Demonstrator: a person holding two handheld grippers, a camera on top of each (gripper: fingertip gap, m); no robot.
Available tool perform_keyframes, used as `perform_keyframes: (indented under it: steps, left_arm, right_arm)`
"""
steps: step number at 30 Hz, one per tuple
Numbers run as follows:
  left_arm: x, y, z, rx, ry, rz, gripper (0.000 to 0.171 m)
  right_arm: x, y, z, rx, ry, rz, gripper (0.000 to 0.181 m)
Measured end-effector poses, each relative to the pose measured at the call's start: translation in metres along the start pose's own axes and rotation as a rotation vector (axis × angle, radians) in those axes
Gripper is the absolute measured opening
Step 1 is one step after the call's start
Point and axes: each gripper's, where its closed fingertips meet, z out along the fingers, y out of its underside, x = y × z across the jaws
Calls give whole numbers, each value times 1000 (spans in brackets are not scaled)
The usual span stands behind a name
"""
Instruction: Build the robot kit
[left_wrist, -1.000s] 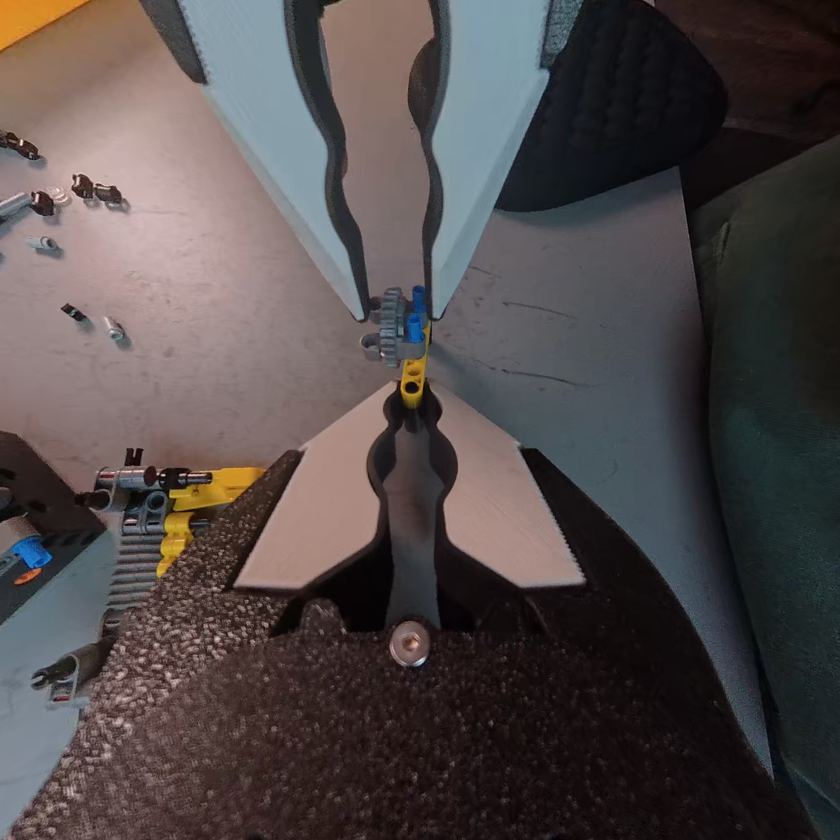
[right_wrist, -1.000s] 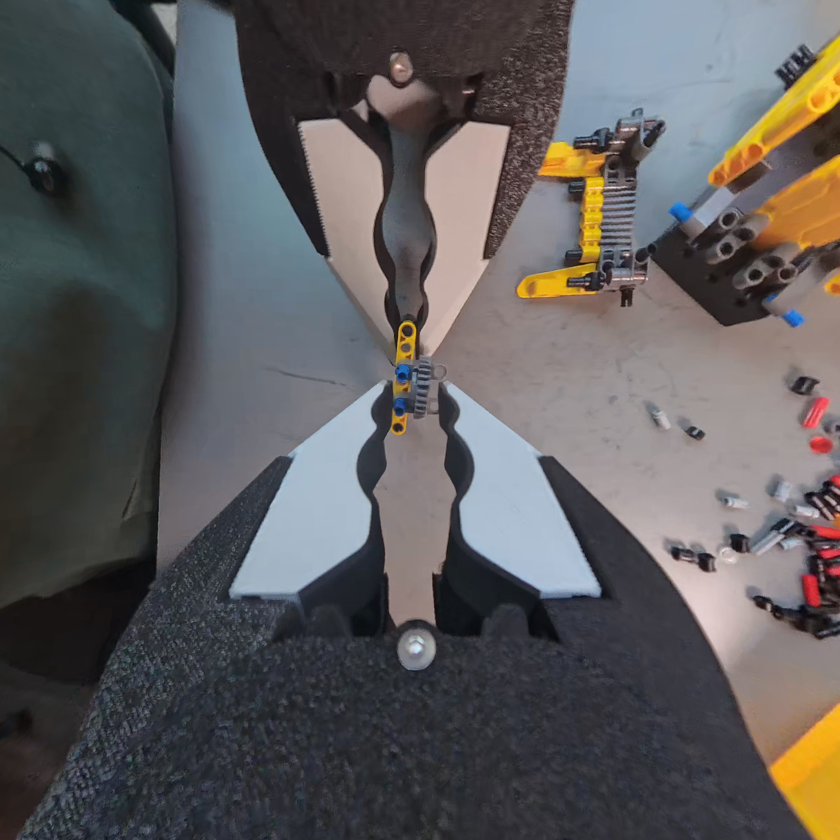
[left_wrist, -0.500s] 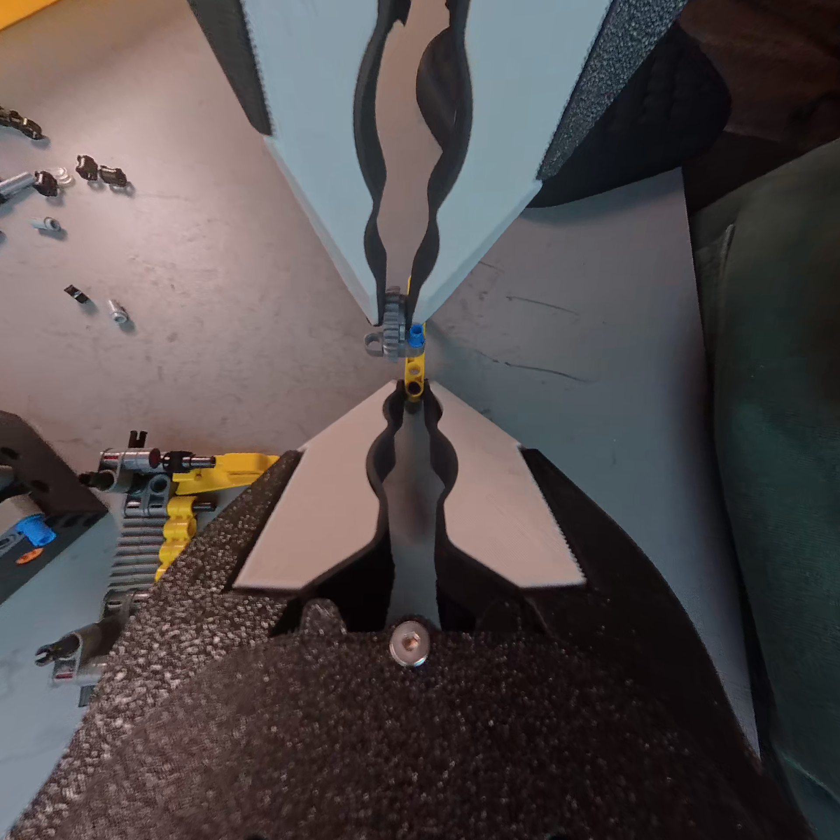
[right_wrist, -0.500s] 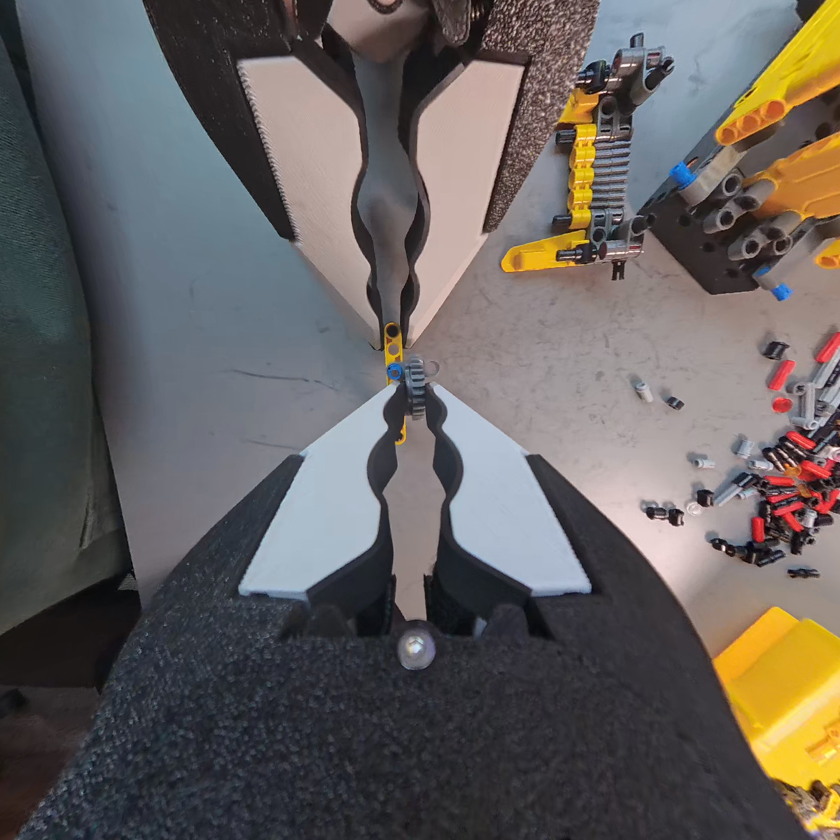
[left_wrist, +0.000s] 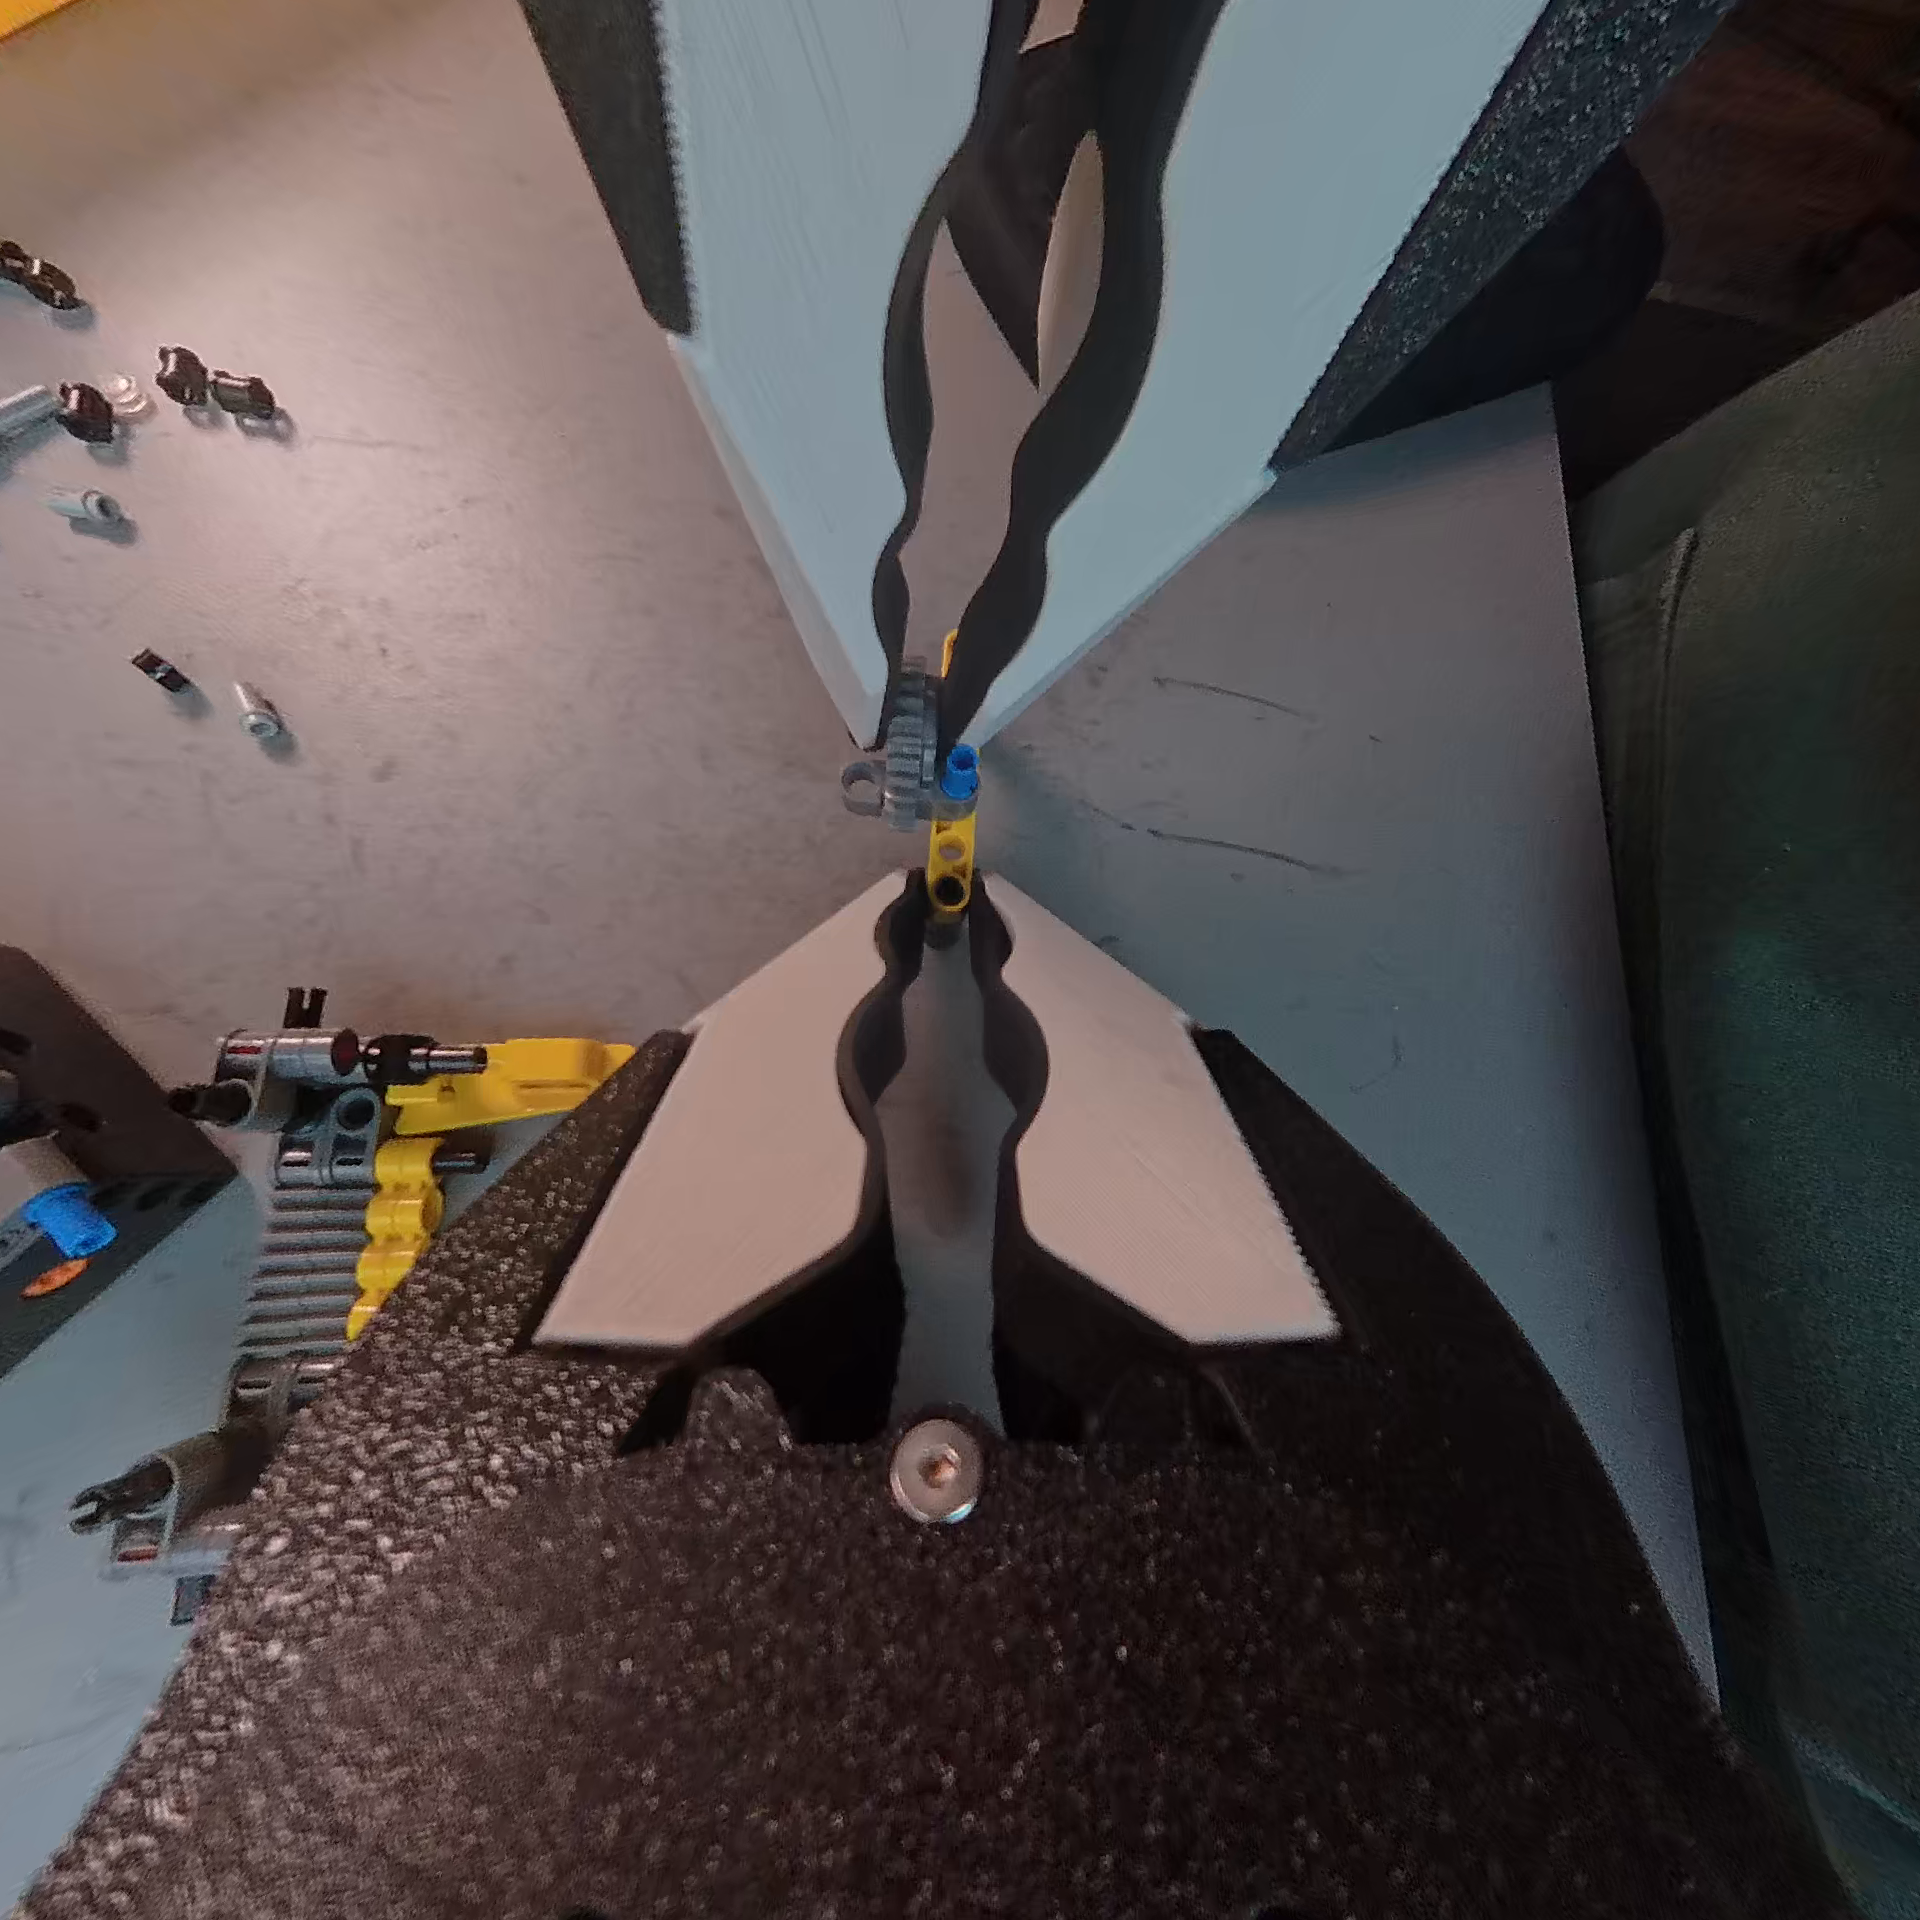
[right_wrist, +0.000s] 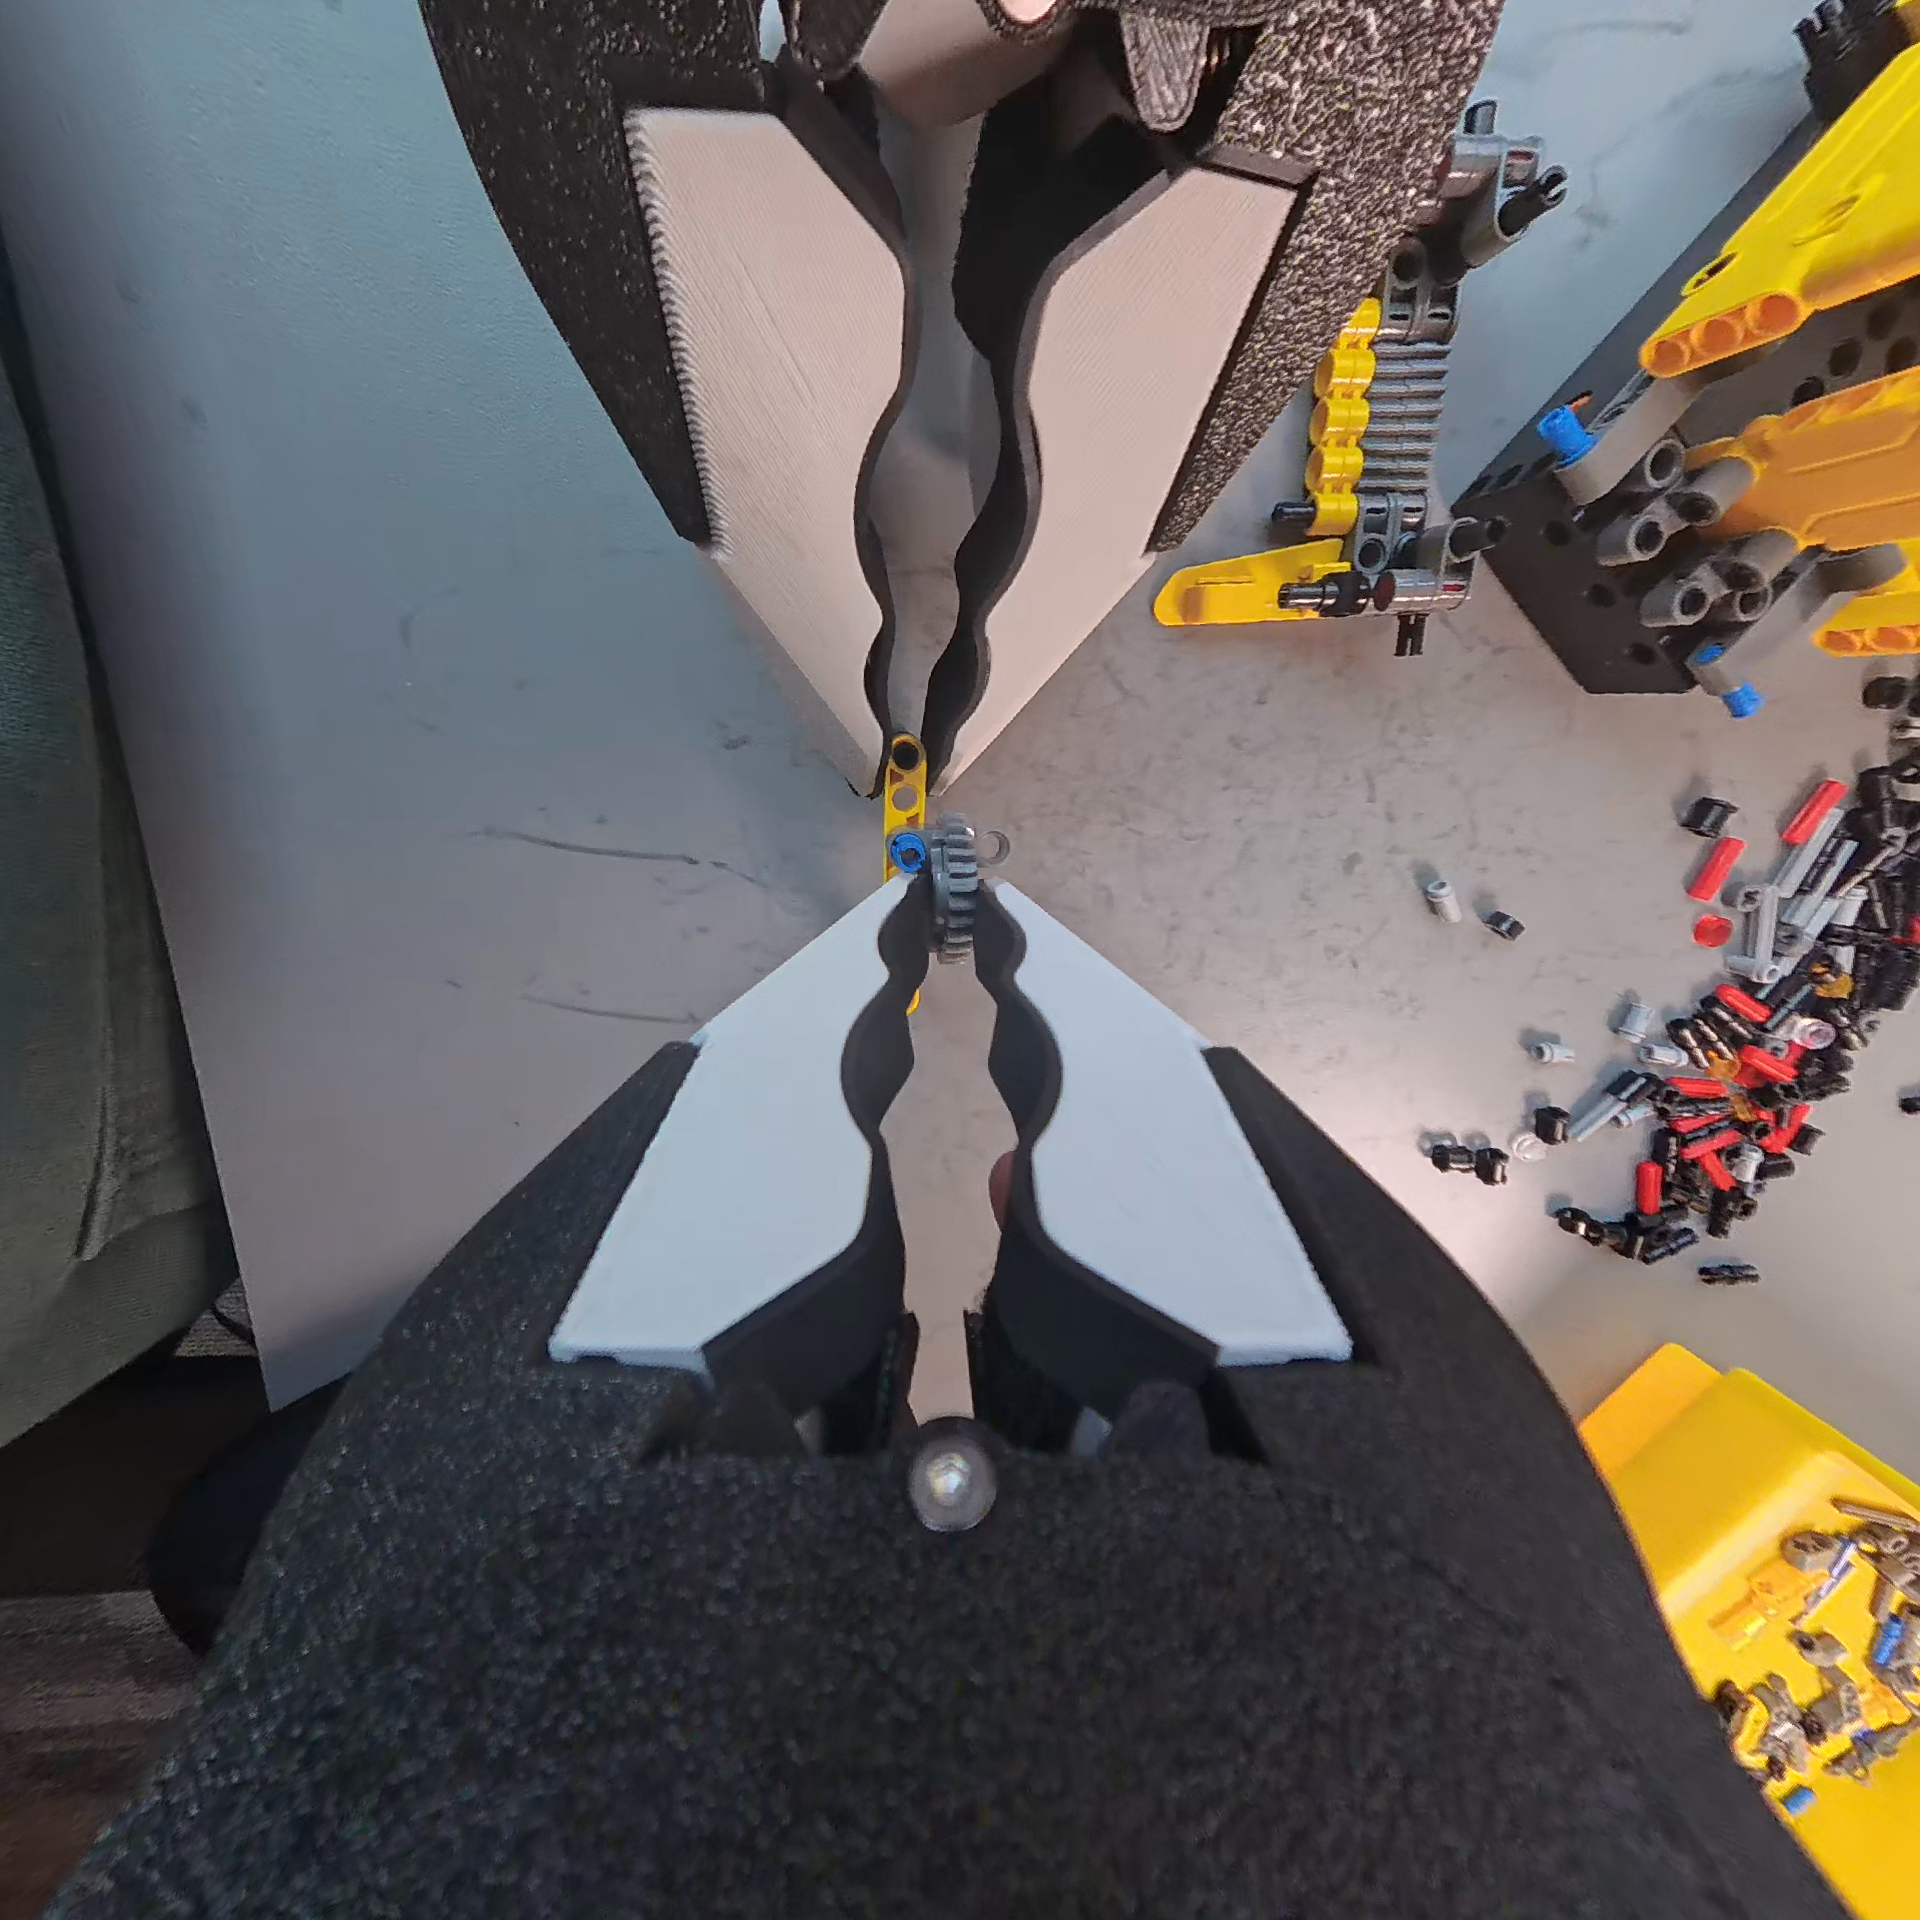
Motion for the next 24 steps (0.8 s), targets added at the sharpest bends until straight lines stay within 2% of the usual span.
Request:
perform_keyframes:
  steps: [1, 7, 10, 13, 19, 24]
  left_arm:
    - [0, 0, 0, 0, 0, 2, 6]
    - [0, 0, -1, -5, 36, -20, 6]
    - [0, 0, -2, -15, 119, -92, 6]
    - [3, 1, -4, -5, 248, -236, 6]
    - [4, -4, -10, 20, 408, -404, 7]
    - [4, -5, -12, 36, 443, -460, 7]
  right_arm:
    - [0, 0, 0, 4, -1, 5, 5]
    - [2, 0, 0, 81, -31, 110, 7]
    - [10, -2, -6, 177, -134, 266, 14]
    - [19, -1, -18, 256, -231, 405, 16]
    - [18, 0, -20, 273, -267, 430, 16]
    - [12, -1, -16, 255, -238, 345, 10]
